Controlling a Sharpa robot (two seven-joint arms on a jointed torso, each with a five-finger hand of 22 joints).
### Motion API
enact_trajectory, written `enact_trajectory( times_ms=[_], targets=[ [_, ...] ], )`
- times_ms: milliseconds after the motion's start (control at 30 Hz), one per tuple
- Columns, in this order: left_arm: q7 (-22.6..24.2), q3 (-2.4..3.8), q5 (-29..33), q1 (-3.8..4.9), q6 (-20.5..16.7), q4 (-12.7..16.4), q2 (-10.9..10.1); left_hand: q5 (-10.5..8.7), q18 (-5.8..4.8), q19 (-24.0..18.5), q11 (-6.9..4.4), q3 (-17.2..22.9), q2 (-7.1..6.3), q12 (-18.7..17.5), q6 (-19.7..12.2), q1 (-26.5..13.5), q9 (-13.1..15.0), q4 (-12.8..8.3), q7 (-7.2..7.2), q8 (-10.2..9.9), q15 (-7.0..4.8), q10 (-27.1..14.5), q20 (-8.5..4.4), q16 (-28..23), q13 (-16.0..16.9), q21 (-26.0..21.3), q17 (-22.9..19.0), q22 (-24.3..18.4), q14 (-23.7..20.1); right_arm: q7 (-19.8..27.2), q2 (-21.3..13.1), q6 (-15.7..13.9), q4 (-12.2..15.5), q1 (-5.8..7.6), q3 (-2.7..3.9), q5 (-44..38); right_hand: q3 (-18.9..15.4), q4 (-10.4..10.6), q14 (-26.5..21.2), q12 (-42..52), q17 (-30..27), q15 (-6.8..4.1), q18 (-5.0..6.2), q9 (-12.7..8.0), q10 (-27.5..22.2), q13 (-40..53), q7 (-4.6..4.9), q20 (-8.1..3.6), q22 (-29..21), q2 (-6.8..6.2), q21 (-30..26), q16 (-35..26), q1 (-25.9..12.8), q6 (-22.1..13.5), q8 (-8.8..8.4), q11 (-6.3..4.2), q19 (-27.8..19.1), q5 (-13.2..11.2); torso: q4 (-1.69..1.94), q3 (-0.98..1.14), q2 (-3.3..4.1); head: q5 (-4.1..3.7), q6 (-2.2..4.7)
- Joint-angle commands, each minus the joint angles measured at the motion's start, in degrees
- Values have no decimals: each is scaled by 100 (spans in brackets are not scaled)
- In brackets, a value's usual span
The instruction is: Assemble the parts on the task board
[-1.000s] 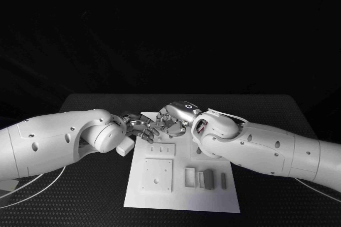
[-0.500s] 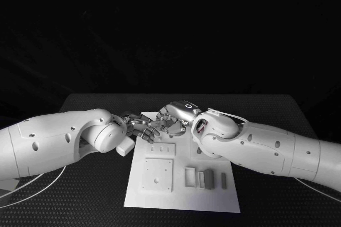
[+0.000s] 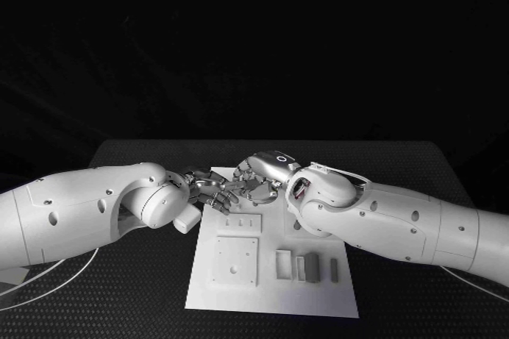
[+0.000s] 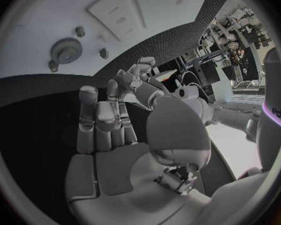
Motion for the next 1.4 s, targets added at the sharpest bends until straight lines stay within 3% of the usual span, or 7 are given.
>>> enact_trajectory(
  times_ms=[33, 267, 467, 900, 1000, 1067, 1400],
  targets=[
    [222, 31, 71, 25, 101, 33, 33, -4, 90, -22, 17, 52, 102, -25, 21, 22, 5, 3, 4, -3, 37, 30, -4, -18, 9, -36, 3, 9, -19, 129, 31, 145, 64, -31, -17, 21, -21, -16, -31, -21, -9, -27, 274, 0, 159, -4, 149, -29, 110, 24, -31, -27, 39, -98, 28, 63, 14, 7, -1, -1, 0, 5, -4],
    [216, 31, 119, 26, 150, 34, 33, -4, 84, -26, 18, -6, 175, -40, 25, -301, 5, 15, 5, -8, 40, 40, -3, -18, 18, -52, 6, 33, -21, 126, 28, 149, 85, -37, -17, 21, -22, -16, -31, -22, -9, -29, 274, 0, 164, -5, 147, -29, 110, 25, -31, -27, 40, -96, 31, 61, 14, 7, -1, -2, 1, 8, -3],
    [210, 31, 118, 26, 153, 50, 28, -3, 95, -25, 4, 10, 182, -38, 59, -314, 13, 4, -15, 11, 29, 63, -13, -10, 27, -57, 11, 48, -13, 114, 23, 155, 95, -40, -17, -9, -22, -17, -31, -23, -9, -31, 274, 0, 167, -7, 146, -29, 110, 26, -32, -28, 42, -95, 32, 59, 14, 7, 0, -3, 1, 10, -10],
    [201, 31, 51, 26, 121, 56, 30, 2, 75, -19, -8, 151, -8, -75, 107, 747, 27, -34, -34, 37, 33, 112, -6, 1, 63, -91, 25, 150, -12, 116, 28, 165, 68, -41, -17, -21, -25, -17, -33, -25, -10, -32, 274, -1, 171, -10, 145, -28, 110, 24, -33, -29, 41, -94, 34, 58, 13, 7, 0, -2, 0, 3, -15],
    [224, 31, 91, 26, 90, 53, 28, 3, 73, -19, -13, 210, 27, -77, 120, 879, 29, -34, -40, 43, 32, 125, -5, 3, 67, -104, 26, 155, -7, 118, 28, 170, 69, -41, -17, -17, -26, -17, -33, -26, -10, -33, 274, -2, 171, -11, 145, -28, 109, 25, -33, -29, 41, -94, 35, 58, 12, 7, -3, -1, 2, 2, -20],
    [236, 31, 110, 26, 70, 52, 27, -1, 68, -17, -11, 328, 143, -86, 125, 924, 30, -10, -41, 45, 35, 128, -2, 1, 68, -118, 26, 153, -9, 117, 28, 172, 70, -41, -17, -16, -27, -16, -33, -27, -10, -33, 274, -2, 172, -12, 144, -28, 109, 24, -33, -29, 40, -94, 35, 58, 12, 7, -3, -1, 2, 2, -20],
    [241, 31, 97, 26, 15, 52, 19, -1, 64, -9, -24, 571, 90, -93, 161, 1075, 45, -31, -60, 70, 31, 168, -4, 7, 79, -150, 39, 167, 1, 119, 23, 175, 67, -45, -17, -15, -31, -15, -34, -29, -11, -33, 274, -3, 174, -14, 144, -27, 109, 22, -34, -30, 35, -95, 36, 57, 12, 7, -1, 2, 0, 1, -22]
  ],
)
